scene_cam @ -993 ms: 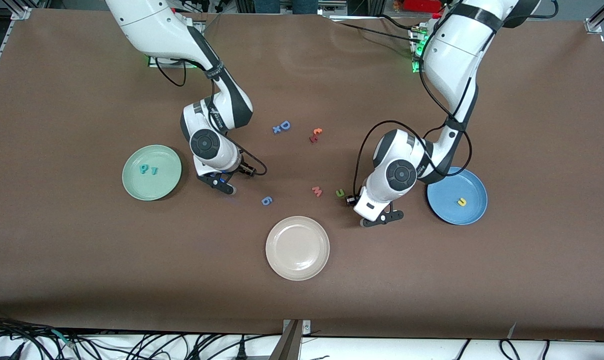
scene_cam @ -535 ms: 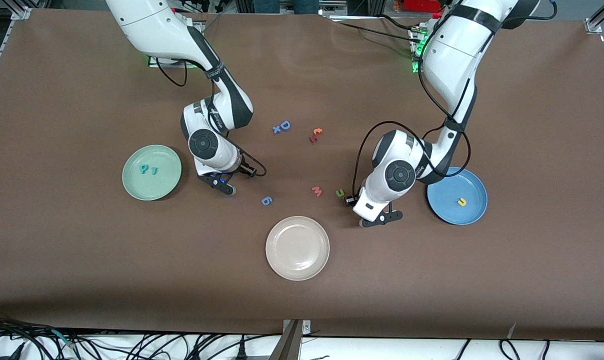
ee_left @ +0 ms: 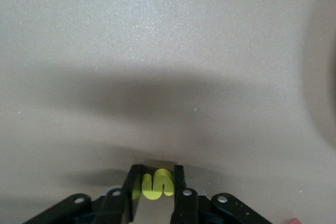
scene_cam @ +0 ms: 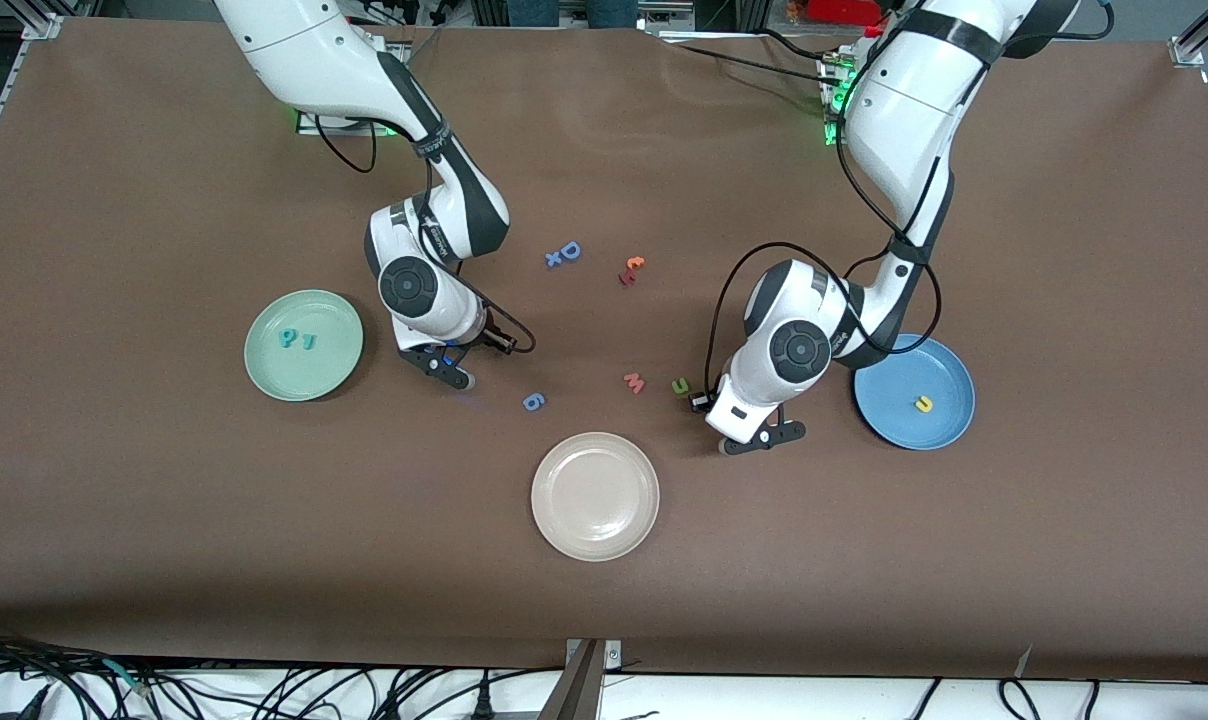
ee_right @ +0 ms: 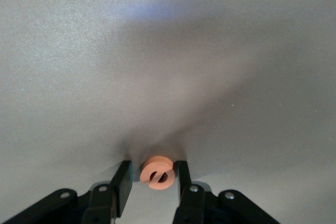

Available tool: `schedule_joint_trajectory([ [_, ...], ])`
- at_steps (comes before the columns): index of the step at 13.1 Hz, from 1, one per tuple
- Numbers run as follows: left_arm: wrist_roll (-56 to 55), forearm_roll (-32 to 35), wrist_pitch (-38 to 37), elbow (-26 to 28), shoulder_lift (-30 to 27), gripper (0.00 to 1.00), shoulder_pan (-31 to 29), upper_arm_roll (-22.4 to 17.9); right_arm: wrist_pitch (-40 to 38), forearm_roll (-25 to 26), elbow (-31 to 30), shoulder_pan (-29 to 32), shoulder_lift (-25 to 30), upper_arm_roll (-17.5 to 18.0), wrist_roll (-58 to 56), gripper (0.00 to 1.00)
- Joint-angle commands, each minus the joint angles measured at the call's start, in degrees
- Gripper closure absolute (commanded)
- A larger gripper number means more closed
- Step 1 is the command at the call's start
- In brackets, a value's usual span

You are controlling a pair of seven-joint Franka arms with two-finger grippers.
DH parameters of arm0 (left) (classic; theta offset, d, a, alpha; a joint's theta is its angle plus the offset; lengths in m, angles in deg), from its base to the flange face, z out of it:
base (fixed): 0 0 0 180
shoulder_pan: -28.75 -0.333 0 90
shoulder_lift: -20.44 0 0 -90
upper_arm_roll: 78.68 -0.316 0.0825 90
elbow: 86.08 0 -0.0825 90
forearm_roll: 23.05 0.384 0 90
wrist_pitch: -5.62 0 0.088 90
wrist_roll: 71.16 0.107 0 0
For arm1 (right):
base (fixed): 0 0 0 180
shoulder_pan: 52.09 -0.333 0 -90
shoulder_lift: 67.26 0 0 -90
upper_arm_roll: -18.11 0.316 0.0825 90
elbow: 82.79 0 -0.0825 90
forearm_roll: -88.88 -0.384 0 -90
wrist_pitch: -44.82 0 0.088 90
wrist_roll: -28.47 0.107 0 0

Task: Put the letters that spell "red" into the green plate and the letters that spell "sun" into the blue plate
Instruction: 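Grasp the orange e with the right gripper while the left gripper grasps the s, then carry the orange e over the green plate while the left gripper carries the s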

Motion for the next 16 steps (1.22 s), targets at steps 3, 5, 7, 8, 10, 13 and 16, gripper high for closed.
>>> schedule_joint_trajectory([
  [3,-0.2,-1.2,-0.2,-1.3,0.6,0.76,0.7,-0.7,0.2,-0.9,-0.3,-0.3,-0.5,0.0,0.3,0.85],
  [5,-0.1,-1.0,-0.2,-1.3,0.6,0.79,0.7,-0.7,-0.7,-0.9,-0.3,-0.2,0.4,-0.1,-0.3,0.85],
  [7,0.1,-1.0,-0.3,-1.3,0.6,0.79,0.5,-0.7,-4.8,-0.9,0.1,0.2,2.5,-0.5,-1.0,0.85],
  [8,0.4,-1.0,-0.4,-1.3,0.5,0.79,0.3,-0.7,-7.8,-0.8,0.4,0.4,4.0,-1.3,-1.5,0.85],
  [10,0.7,-0.6,-1.1,-2.3,0.0,0.79,0.0,-0.9,-15.8,-0.8,1.6,0.4,6.8,-5.1,-6.4,0.85],
  [13,2.2,-0.4,-3.3,-2.9,-0.4,0.78,-1.5,-1.1,-24.3,-0.8,2.1,0.4,9.5,-12.7,-18.2,0.85],
  [16,7.7,0.1,-6.9,-2.9,-1.8,0.78,-4.1,-1.1,-26.3,-0.8,1.4,0.4,9.3,-20.4,-31.5,0.85],
])
